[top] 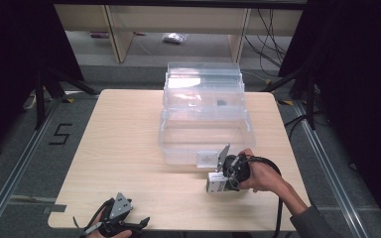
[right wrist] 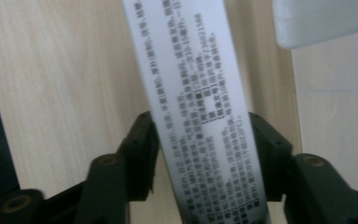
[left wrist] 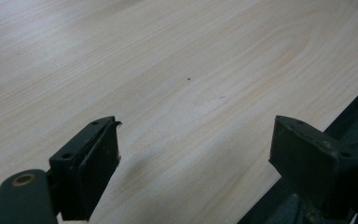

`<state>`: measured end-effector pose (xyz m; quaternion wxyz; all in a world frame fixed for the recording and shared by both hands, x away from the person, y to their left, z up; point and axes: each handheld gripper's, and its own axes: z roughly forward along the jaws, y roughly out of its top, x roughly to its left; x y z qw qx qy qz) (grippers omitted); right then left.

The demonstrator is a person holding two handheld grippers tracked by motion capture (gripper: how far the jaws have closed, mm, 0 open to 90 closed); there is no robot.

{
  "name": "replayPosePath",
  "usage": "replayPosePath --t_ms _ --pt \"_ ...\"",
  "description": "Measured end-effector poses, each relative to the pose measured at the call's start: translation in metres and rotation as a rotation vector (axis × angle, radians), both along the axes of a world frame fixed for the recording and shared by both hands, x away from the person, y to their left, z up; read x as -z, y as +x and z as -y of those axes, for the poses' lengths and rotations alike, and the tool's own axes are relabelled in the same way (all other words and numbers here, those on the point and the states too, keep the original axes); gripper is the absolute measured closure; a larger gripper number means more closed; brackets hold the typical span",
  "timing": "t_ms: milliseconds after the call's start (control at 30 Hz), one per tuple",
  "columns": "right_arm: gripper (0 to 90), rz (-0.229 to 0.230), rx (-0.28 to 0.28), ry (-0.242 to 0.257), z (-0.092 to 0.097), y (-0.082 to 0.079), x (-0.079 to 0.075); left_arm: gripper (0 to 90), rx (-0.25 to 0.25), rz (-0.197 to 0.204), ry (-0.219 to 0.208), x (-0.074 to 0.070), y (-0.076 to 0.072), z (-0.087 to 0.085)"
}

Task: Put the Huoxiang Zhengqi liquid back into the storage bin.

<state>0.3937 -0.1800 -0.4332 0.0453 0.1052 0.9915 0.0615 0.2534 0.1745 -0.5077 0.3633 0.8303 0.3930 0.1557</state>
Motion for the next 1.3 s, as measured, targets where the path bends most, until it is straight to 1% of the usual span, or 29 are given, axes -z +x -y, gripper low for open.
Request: replayPosePath --t_ms 33,133,167,200,233,300,367,400,467,500,600,667,700,733,767,800,833,867,900,933,967,1000,1033,1067,1100,1167,1200,1267,1300 --pt "55.0 -0.001 -0.020 -0.003 0.000 0.001 0.000 15.0 0.001 0.000 0.002 0.000 0.000 0.000" --pt "57.1 -0.025 0.008 -0.007 0.000 0.001 0.000 15.0 0.000 0.001 0.001 0.000 0.000 0.000" --pt "58.7 -0.018 -0.012 -0.009 0.001 0.001 0.000 15.0 0.001 0.000 0.000 0.000 0.000 0.000" --pt "60.6 -0.027 -0.027 -0.013 0.000 0.002 -0.001 15.0 -0.001 0.000 0.000 0.000 0.000 0.000" --pt "62.6 -0.029 -0.024 -0.015 0.000 0.001 -0.001 15.0 -0.001 0.001 0.000 0.000 0.000 0.000" --pt "64.1 -0.026 -0.075 -0.016 -0.002 0.003 -0.001 15.0 0.000 0.002 0.000 0.000 0.000 0.000" --pt "64.5 -0.034 -0.035 -0.038 -0.003 -0.001 -0.002 15.0 -0.001 0.002 0.000 0.000 0.000 0.000" --pt "64.7 -0.043 -0.077 -0.045 -0.004 0.001 -0.003 15.0 -0.002 0.001 -0.001 0.000 0.000 0.000" --pt "64.8 -0.041 -0.087 -0.040 -0.004 0.001 -0.003 15.0 -0.002 0.002 -0.002 0.000 0.000 0.000" --pt "64.8 -0.042 -0.044 -0.049 -0.005 -0.001 -0.004 15.0 -0.001 0.002 -0.001 0.000 0.000 0.000" --pt "64.9 -0.039 -0.055 -0.051 -0.004 -0.001 -0.006 15.0 -0.001 0.000 0.003 0.000 0.000 0.000" --pt "64.9 -0.045 -0.053 -0.055 -0.003 -0.002 -0.011 15.0 0.000 0.002 -0.001 0.000 0.000 0.000" --pt "64.9 -0.040 -0.041 -0.058 -0.003 -0.002 -0.013 15.0 0.001 0.001 0.003 0.000 0.000 0.000" --pt "64.8 -0.026 -0.052 -0.052 -0.003 -0.002 -0.015 15.0 0.001 0.001 0.002 0.000 0.000 0.000" --pt "64.9 -0.035 -0.042 -0.057 -0.002 -0.002 -0.017 15.0 0.001 0.001 0.003 0.000 0.000 0.000" --pt "64.9 -0.040 -0.043 -0.054 -0.002 -0.002 -0.020 15.0 -0.003 0.000 0.002 0.000 0.000 0.000" --pt "64.9 -0.034 -0.080 -0.043 -0.001 0.000 -0.024 15.0 -0.001 0.000 0.002 0.000 0.000 0.000" --pt "64.9 -0.034 -0.080 -0.043 -0.001 0.000 -0.024 15.0 -0.001 0.001 -0.001 0.000 0.000 0.000" --pt "64.9 -0.025 -0.052 -0.041 -0.001 -0.003 -0.029 15.0 0.000 0.001 0.002 0.000 0.000 0.000" --pt "64.9 -0.025 -0.052 -0.041 -0.001 -0.003 -0.029 15.0 -0.002 -0.001 0.003 0.000 0.000 0.000" --pt "64.8 -0.025 -0.102 -0.029 0.000 0.000 -0.030 15.0 -0.002 -0.001 0.003 0.000 0.000 0.000" --pt "64.9 -0.027 -0.061 -0.036 0.000 -0.003 -0.033 15.0 -0.003 -0.001 0.003 0.000 0.000 0.000" --pt "64.9 -0.022 -0.071 -0.022 0.001 -0.002 -0.035 15.0 0.001 0.002 0.003 0.000 0.001 0.000" --pt "64.9 -0.026 -0.061 -0.024 0.001 -0.004 -0.042 15.0 0.000 0.001 0.002 0.000 0.001 0.000" --pt "64.9 -0.026 -0.061 -0.024 0.001 -0.004 -0.042 15.0 0.001 0.001 0.003 0.000 0.001 0.000" --pt "64.9 -0.029 -0.082 -0.019 0.001 -0.003 -0.046 15.0 -0.003 -0.001 0.000 0.000 0.000 0.000" --pt "64.9 -0.034 -0.112 0.001 0.001 -0.002 -0.049 15.0 0.000 0.002 0.001 0.000 0.000 0.000" --pt "64.9 -0.039 -0.118 0.029 0.001 -0.002 -0.053 15.0 0.000 0.002 0.001 0.000 0.000 0.000" --pt "64.9 -0.039 -0.103 0.029 0.000 -0.003 -0.056 15.0 -0.001 0.002 0.002 0.000 0.001 0.000"
